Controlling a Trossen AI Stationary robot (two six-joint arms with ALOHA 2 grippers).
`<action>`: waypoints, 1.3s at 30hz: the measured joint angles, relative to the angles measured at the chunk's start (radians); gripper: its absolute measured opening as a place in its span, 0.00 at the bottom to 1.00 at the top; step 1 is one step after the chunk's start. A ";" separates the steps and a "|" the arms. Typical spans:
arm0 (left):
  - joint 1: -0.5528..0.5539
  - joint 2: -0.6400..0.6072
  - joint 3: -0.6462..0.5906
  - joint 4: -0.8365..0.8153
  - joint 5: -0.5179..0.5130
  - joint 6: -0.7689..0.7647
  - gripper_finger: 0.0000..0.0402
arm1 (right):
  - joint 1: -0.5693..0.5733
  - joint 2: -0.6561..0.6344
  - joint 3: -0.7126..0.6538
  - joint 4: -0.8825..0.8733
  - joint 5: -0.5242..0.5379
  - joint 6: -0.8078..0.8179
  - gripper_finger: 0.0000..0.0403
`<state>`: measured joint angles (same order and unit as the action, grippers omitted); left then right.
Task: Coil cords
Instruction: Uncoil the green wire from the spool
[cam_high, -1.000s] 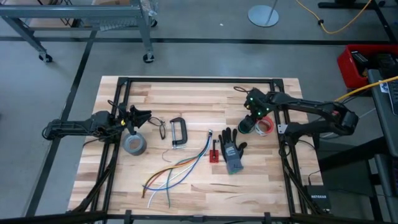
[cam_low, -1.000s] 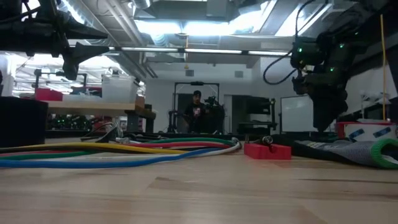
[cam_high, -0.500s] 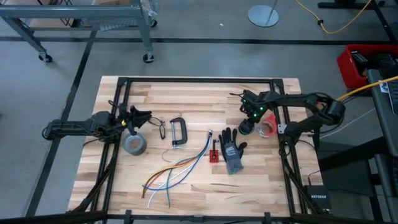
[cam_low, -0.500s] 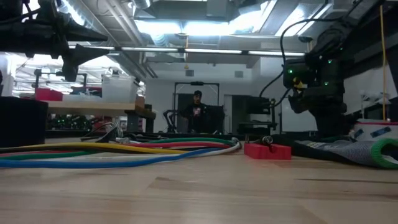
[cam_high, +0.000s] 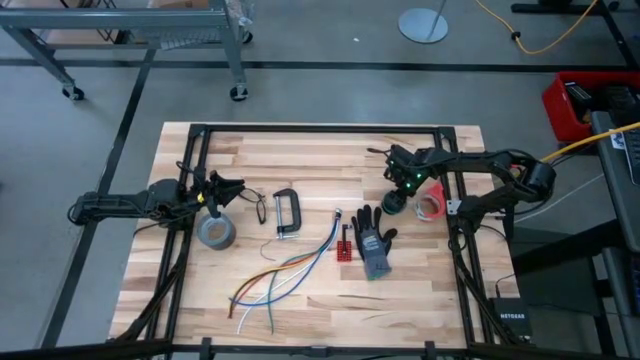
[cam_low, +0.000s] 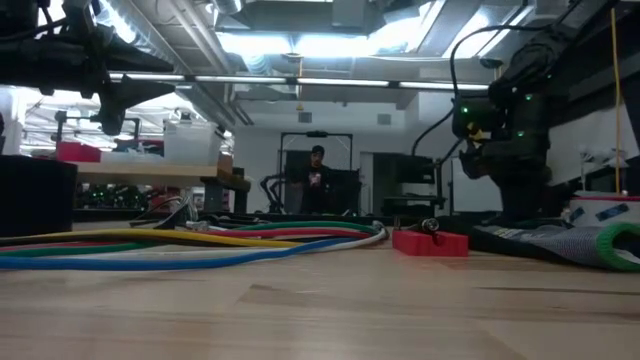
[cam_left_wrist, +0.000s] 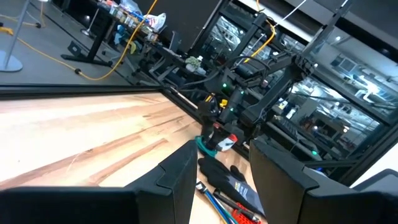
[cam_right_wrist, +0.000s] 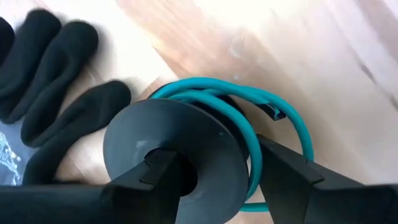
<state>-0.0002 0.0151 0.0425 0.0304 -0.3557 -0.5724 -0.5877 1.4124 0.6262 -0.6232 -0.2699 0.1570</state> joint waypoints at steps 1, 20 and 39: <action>0.000 0.000 0.000 0.001 0.000 0.000 0.35 | -0.001 0.000 0.000 0.009 -0.001 -0.002 0.47; 0.000 0.000 0.000 0.003 0.000 0.003 0.35 | -0.002 0.000 0.000 0.155 -0.031 0.051 0.38; 0.000 0.000 0.000 0.003 0.000 0.003 0.35 | -0.002 0.000 0.001 0.251 -0.171 0.099 0.15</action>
<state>0.0000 0.0151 0.0425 0.0334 -0.3557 -0.5694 -0.5896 1.4120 0.6273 -0.3724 -0.4413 0.2556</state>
